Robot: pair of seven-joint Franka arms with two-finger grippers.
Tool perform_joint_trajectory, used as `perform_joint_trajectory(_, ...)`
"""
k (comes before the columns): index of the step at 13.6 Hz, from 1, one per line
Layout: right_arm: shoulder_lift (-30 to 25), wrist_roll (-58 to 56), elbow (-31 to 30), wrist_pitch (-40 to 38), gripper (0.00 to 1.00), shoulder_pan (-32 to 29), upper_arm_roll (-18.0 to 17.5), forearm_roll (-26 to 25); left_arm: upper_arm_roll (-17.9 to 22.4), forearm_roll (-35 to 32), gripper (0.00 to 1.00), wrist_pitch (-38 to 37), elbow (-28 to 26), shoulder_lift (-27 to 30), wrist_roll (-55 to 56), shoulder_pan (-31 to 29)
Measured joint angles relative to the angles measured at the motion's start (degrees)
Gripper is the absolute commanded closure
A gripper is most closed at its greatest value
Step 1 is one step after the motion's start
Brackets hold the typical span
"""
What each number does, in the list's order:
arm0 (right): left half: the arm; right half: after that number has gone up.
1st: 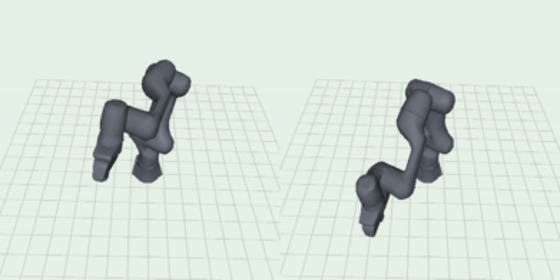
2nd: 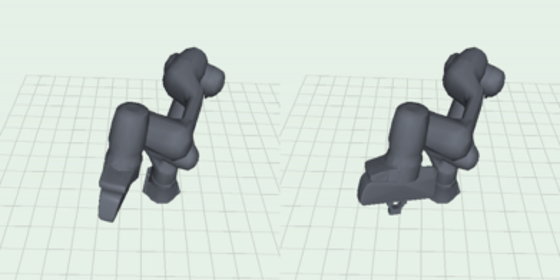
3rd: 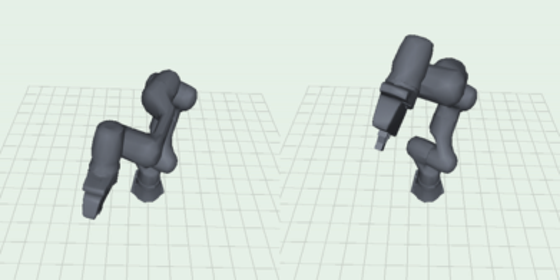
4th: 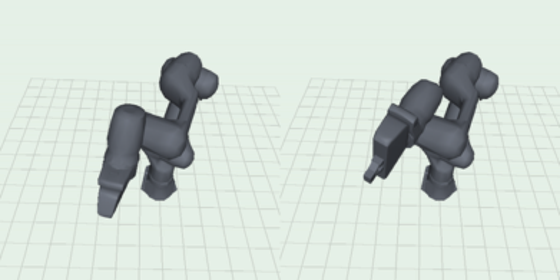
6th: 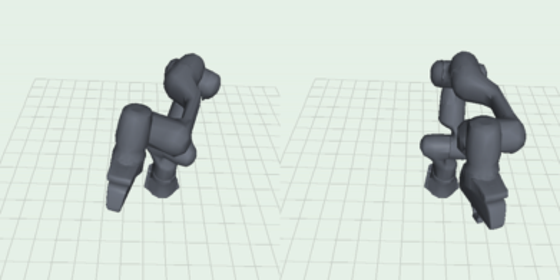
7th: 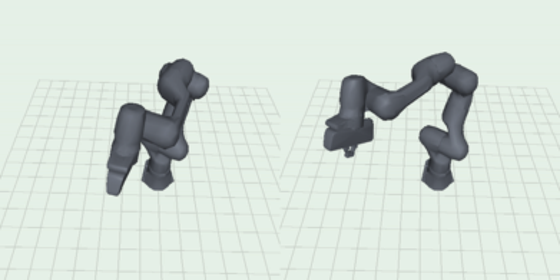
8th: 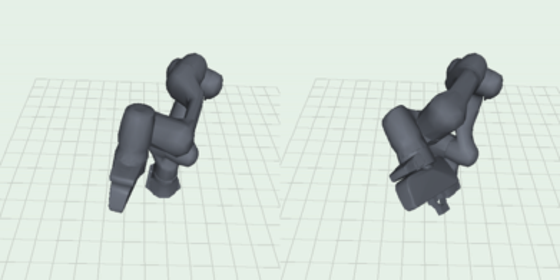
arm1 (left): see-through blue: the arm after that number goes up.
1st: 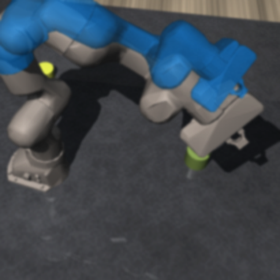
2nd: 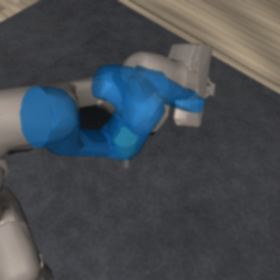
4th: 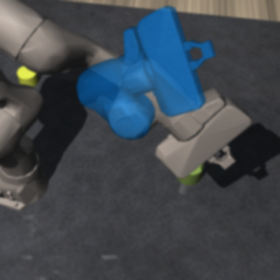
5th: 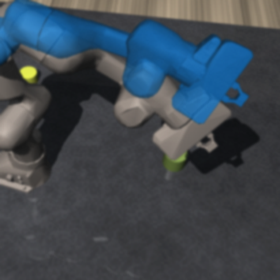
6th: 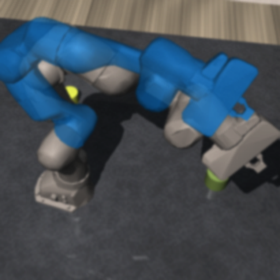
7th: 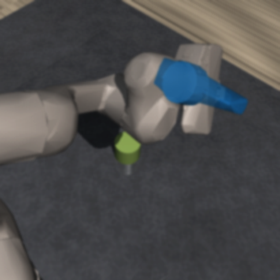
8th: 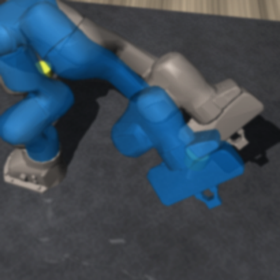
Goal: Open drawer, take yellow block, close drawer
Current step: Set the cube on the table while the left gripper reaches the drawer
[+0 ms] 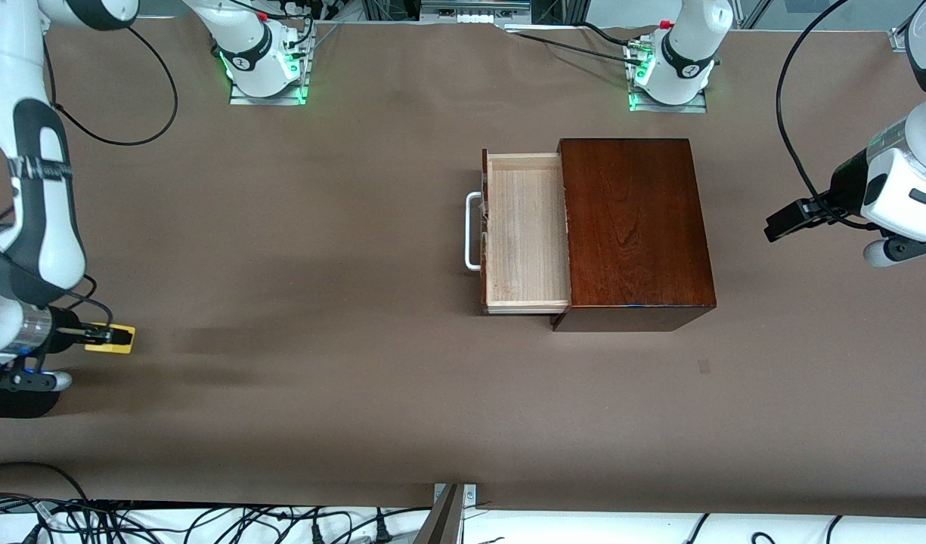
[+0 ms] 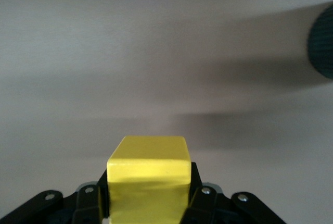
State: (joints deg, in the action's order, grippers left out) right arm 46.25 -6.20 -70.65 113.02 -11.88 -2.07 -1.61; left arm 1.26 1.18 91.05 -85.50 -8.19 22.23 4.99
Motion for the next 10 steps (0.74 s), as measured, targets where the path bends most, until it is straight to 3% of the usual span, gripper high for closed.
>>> perform_joint_trajectory(4,4.5,-1.5,0.0,5.7,1.0,0.1,-0.3,-0.2,-0.7,0.0,0.0,0.0,0.1,0.0,0.0,0.2)
perform_joint_trajectory(10,6.2,-2.8,-0.2,7.1,1.0,0.1,-0.4,-2.2,-4.7,0.1,0.0,-0.8,2.1,0.0,2.4,0.4)
